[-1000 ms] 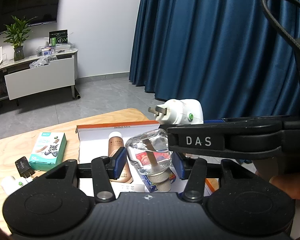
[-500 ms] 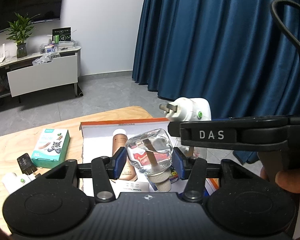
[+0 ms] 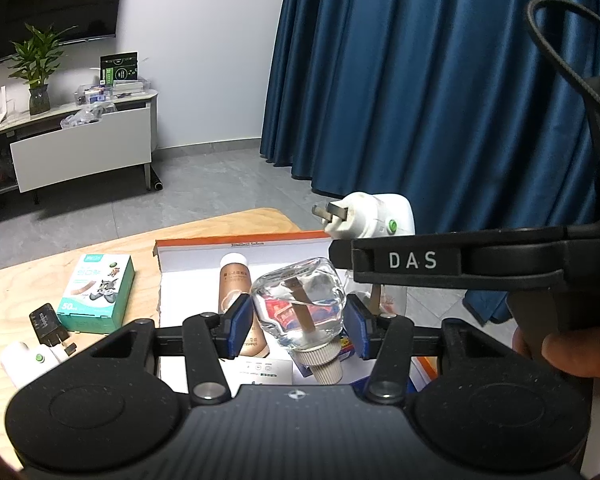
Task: Organize rigid objects
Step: 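Hold the glass bottle and white plug-in heater above the tray with both grippers, then lower the glass bottle and plug-in heater into the tray and open both grippers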
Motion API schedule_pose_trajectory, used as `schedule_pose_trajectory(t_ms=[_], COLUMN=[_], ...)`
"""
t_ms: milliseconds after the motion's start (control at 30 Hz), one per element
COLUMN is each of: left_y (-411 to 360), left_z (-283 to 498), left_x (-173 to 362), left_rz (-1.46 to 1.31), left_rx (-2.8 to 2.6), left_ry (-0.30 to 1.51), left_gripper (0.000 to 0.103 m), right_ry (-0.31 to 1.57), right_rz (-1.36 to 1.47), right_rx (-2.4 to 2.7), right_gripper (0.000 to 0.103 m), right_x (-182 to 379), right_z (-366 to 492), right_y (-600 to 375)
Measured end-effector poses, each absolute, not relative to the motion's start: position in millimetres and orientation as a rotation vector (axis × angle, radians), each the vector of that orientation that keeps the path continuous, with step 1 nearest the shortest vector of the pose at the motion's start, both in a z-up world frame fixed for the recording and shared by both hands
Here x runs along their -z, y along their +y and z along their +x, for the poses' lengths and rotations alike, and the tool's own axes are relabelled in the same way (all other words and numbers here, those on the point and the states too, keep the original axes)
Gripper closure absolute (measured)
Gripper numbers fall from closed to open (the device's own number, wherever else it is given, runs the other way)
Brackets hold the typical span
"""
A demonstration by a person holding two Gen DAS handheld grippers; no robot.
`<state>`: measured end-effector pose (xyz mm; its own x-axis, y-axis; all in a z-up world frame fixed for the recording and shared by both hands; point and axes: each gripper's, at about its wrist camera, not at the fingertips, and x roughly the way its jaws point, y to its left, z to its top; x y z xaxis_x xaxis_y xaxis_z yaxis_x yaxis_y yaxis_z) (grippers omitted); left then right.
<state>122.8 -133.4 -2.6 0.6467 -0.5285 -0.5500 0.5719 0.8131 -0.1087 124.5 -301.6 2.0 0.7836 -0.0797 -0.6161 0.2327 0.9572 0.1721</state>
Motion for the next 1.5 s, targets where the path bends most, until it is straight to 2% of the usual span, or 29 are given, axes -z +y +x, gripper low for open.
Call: schedule_pose_trajectory(t_ms=[1500], left_y=[-143.9], left_z=[130.5], left_x=[20.3], left_rz=[0.116], left_rx=[0.655], left_ry=[0.651], left_gripper=[0.053], right_ry=[0.754], right_rz=[0.258], right_rx=[0.152], right_gripper=[0.032], right_x=[20.6], right_z=[163.5], right_y=[-327.7])
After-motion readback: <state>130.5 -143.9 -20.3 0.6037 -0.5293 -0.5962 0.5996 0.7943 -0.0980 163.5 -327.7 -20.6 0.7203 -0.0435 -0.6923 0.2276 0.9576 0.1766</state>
